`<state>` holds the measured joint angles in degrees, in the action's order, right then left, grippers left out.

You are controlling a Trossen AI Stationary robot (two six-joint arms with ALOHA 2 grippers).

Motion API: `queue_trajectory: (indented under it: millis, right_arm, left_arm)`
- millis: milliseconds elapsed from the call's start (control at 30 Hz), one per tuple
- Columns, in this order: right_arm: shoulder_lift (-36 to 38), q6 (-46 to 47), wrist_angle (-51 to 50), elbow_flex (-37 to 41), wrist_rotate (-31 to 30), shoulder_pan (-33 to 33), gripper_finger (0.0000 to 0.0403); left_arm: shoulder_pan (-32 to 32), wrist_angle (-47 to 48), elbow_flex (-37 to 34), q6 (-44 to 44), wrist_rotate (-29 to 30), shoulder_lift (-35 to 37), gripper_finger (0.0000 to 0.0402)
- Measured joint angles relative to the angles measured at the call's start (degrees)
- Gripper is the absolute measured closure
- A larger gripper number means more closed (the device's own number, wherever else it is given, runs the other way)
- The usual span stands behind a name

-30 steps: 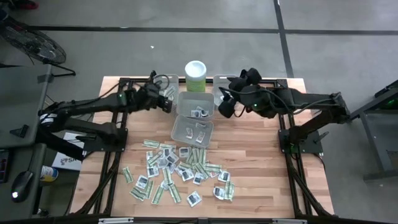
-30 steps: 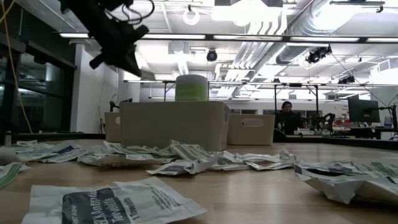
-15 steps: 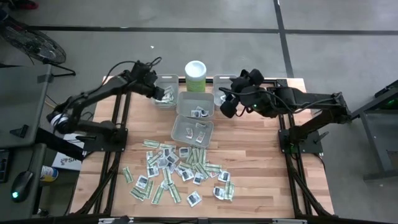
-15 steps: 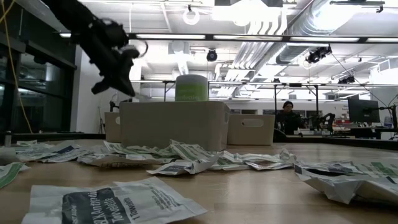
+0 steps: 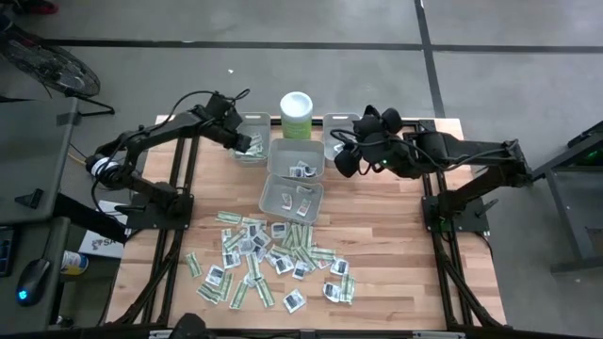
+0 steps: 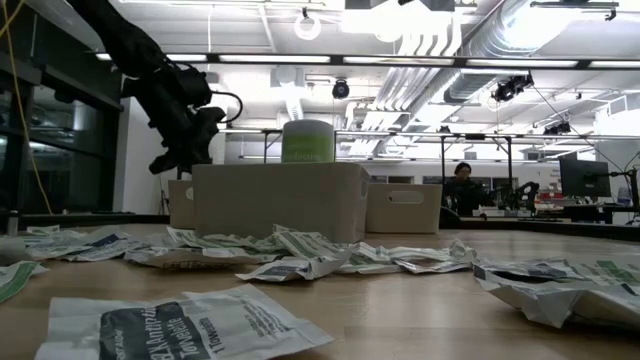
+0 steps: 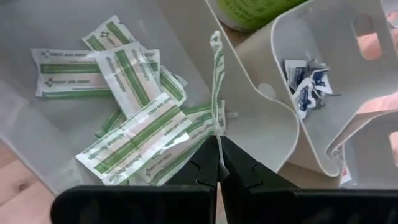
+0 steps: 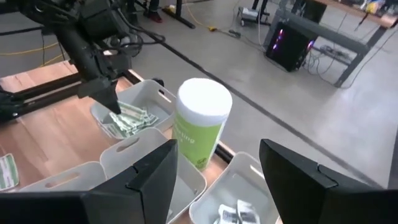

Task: Pick & Place First Aid Supplies
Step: Put the bandage pack into the left bin

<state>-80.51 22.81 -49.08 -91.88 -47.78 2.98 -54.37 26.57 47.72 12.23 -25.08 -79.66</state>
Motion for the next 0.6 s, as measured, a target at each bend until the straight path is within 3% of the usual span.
queue_trajectory:
  millis: [233, 600]
  right_arm:
    - [0.0, 4.9, -3.5, 0.0, 0.8, 0.0, 0.0183]
    - [-0.2, 10.6, -4.8, 1.2, 4.8, 0.0, 0.0183]
  left_arm:
    - [0.0, 0.0, 0.0, -1.7, 2.0, 0.0, 0.0392]
    - [0.0, -0.3, 0.0, -6.5, 5.7, 0.0, 0.0295]
